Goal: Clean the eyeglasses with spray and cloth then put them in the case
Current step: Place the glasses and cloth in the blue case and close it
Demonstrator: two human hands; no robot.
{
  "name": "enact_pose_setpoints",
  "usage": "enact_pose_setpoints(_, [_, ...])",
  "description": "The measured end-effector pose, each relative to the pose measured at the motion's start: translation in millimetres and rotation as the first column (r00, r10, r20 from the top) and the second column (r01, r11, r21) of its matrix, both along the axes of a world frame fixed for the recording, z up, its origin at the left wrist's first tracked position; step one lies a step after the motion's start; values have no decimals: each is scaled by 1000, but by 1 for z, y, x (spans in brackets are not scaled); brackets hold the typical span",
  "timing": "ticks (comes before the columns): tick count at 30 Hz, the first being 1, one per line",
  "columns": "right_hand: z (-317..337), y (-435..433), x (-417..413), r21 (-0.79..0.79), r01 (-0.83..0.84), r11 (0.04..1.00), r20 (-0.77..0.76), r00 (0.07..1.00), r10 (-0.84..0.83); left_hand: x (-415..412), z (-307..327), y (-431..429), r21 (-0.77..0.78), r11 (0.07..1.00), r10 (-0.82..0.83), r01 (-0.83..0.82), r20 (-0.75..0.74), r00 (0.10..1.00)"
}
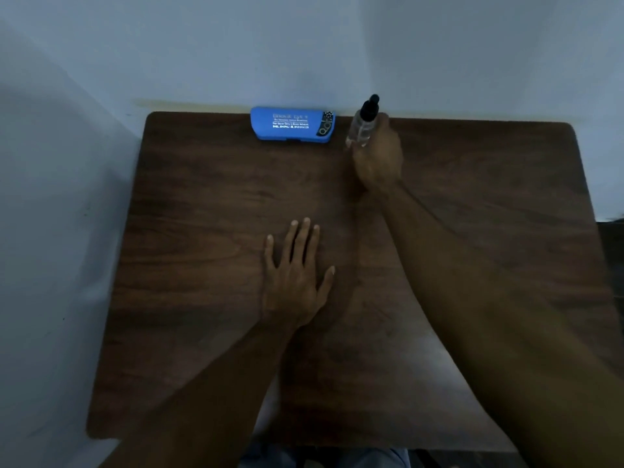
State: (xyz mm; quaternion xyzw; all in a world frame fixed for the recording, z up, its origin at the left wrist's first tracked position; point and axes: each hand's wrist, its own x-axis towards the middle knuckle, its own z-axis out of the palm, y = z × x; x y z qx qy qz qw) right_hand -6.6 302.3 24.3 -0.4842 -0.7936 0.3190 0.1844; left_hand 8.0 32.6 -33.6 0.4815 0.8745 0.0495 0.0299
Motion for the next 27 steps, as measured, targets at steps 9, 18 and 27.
enact_pose_setpoints(9, [-12,9,-10,-13,-3,1000,68,998,4,-1,2,-1,-27,1000,-5,5,16,1000])
enact_pose_setpoints(18, [-13,5,-12,21,5,1000,106,994,-7,-2,5,0,-39,999,-8,9,25,1000])
enact_pose_setpoints(27, [-20,1,-8,37,-3,999,81,997,0,-2,6,0,-34,999,-11,12,31,999])
